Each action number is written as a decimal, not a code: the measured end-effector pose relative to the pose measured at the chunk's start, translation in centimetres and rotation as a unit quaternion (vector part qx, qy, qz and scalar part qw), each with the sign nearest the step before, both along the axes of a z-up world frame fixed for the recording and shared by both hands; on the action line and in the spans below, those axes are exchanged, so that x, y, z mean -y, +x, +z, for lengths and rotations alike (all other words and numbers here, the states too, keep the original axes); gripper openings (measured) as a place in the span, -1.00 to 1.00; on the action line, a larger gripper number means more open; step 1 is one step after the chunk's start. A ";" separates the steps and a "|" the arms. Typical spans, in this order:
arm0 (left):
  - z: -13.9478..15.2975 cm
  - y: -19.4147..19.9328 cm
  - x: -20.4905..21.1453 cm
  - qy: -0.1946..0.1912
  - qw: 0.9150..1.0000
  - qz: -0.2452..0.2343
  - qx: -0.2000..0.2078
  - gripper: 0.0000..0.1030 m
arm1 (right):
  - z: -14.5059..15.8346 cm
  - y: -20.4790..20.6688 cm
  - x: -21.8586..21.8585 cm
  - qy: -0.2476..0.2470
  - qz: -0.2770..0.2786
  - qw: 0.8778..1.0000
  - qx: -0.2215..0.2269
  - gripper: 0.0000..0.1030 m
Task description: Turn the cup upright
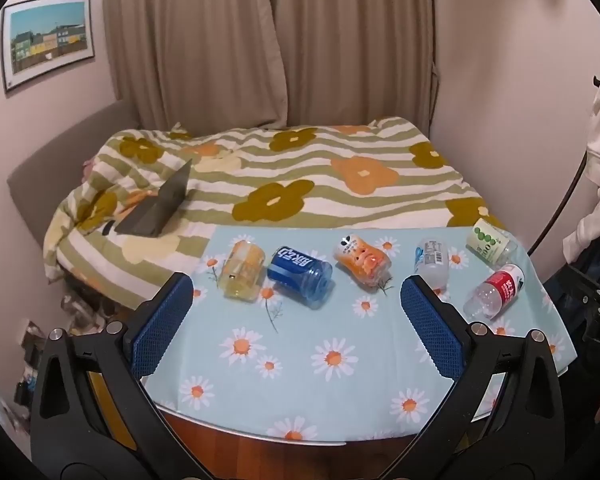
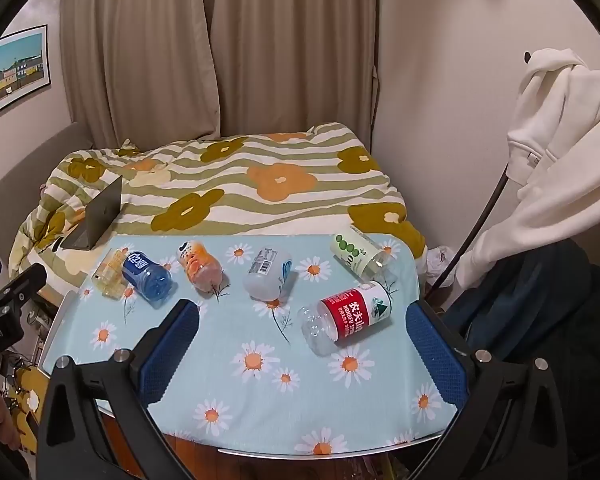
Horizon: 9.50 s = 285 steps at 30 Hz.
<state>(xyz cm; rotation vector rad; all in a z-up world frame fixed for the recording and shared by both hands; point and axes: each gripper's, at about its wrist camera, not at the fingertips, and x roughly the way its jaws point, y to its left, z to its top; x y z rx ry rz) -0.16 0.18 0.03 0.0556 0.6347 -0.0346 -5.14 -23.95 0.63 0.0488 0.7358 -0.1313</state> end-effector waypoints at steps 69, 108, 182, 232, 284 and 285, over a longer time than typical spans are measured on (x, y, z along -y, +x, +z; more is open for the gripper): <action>-0.2 0.0 0.4 0.026 1.000 0.004 -0.015 1.00 | -0.1 -0.1 0.3 0.009 0.006 1.000 -0.002 1.00; -2.0 5.2 10.8 0.048 0.993 -0.051 -0.091 1.00 | -0.5 2.3 6.3 0.020 0.029 0.999 -0.037 1.00; -13.8 12.7 16.0 0.034 0.961 -0.124 -0.246 0.27 | -6.9 7.6 7.7 0.057 0.013 0.992 -0.114 1.00; -12.5 3.6 3.4 0.031 0.966 0.023 -0.256 1.00 | -8.1 6.6 3.5 0.080 0.145 0.969 -0.186 1.00; -14.9 7.1 -9.6 0.009 0.971 -0.030 -0.236 1.00 | -12.2 15.2 -7.5 0.205 0.116 0.936 -0.261 -0.01; -14.7 7.1 -9.8 0.008 0.972 -0.028 -0.233 1.00 | -11.5 14.3 -7.7 0.183 0.106 0.954 -0.214 -0.01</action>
